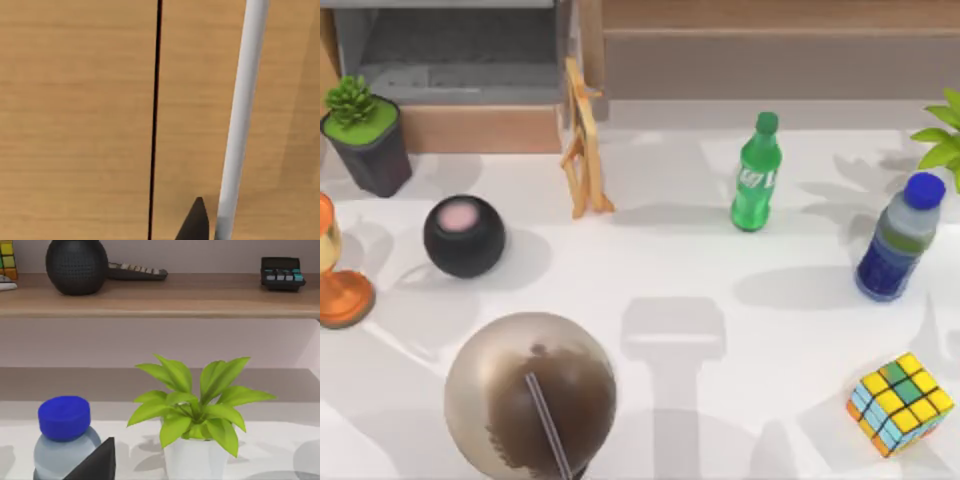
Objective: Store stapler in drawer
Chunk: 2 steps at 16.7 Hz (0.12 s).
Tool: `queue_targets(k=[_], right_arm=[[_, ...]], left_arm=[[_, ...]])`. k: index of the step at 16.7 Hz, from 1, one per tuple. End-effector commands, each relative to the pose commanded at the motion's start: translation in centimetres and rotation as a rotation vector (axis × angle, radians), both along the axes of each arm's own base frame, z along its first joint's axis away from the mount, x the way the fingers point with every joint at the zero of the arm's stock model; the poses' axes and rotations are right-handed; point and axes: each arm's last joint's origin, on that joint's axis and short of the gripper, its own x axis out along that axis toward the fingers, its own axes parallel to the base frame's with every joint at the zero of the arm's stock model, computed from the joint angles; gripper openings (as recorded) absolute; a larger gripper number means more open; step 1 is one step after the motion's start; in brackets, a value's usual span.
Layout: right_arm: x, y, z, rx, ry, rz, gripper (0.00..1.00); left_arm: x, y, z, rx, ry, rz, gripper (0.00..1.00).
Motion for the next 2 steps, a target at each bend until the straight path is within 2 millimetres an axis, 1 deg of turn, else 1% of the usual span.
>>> queue_targets(k=[2], right_arm=[[0.0,0.0,0.0,0.0,0.0,0.0,1.0]], left_arm=[[0.0,0.0,0.0,0.0,0.0,0.0,1.0]])
